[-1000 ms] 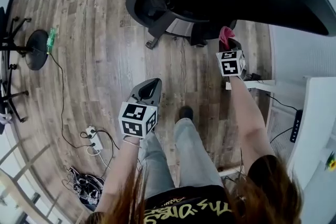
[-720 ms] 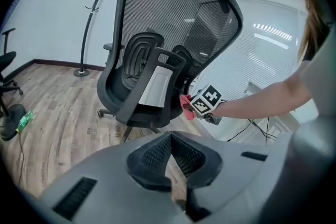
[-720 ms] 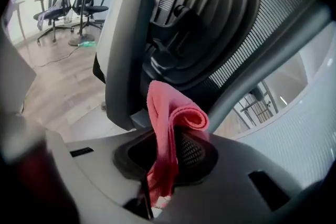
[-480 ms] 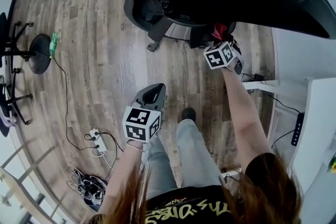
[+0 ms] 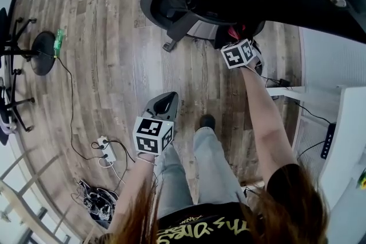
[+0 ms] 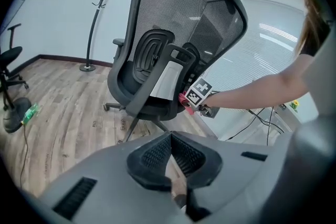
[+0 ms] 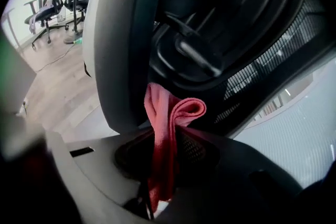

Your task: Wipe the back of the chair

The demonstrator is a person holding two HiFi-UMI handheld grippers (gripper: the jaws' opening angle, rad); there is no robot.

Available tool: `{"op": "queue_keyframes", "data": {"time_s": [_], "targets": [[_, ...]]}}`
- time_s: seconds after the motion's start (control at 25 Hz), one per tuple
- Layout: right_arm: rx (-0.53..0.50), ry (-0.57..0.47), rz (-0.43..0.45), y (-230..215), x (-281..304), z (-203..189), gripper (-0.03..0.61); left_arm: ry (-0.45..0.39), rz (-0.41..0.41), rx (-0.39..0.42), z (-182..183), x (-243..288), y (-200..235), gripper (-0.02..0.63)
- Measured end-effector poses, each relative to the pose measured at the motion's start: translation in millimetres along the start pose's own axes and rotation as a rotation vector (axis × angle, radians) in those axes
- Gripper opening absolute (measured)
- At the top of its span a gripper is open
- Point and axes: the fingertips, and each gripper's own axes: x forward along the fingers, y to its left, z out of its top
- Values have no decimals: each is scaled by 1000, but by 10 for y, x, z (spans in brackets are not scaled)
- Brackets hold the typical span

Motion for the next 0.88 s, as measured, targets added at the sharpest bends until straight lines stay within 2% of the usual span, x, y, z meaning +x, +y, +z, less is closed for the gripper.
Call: {"op": "queue_keyframes", "data": {"time_s": [0.08, 0.16, 0.24, 0.4, 0.48, 0.8, 0.88], "targets": [[61, -17, 63, 134, -24, 64, 60, 2, 2, 1, -31, -28, 26, -6], [174, -34, 118, 217, -42, 94, 57, 4, 5, -2, -56, -48, 46, -6], [320, -55, 153, 195, -32, 63, 58, 4, 5, 1, -70, -59, 46, -6], [652, -148, 343, 234, -47, 56, 58, 7, 2, 13, -111, -88, 44, -6], [779, -180, 388, 228, -97, 36, 58, 4, 3, 3, -122, -98, 49, -6], [952, -302, 288, 358, -394, 153, 58, -20, -18, 5, -3, -130, -62, -6], [959, -338, 284, 437, -485, 190, 58, -29, -22, 5, 46, -147, -62, -6]]}}
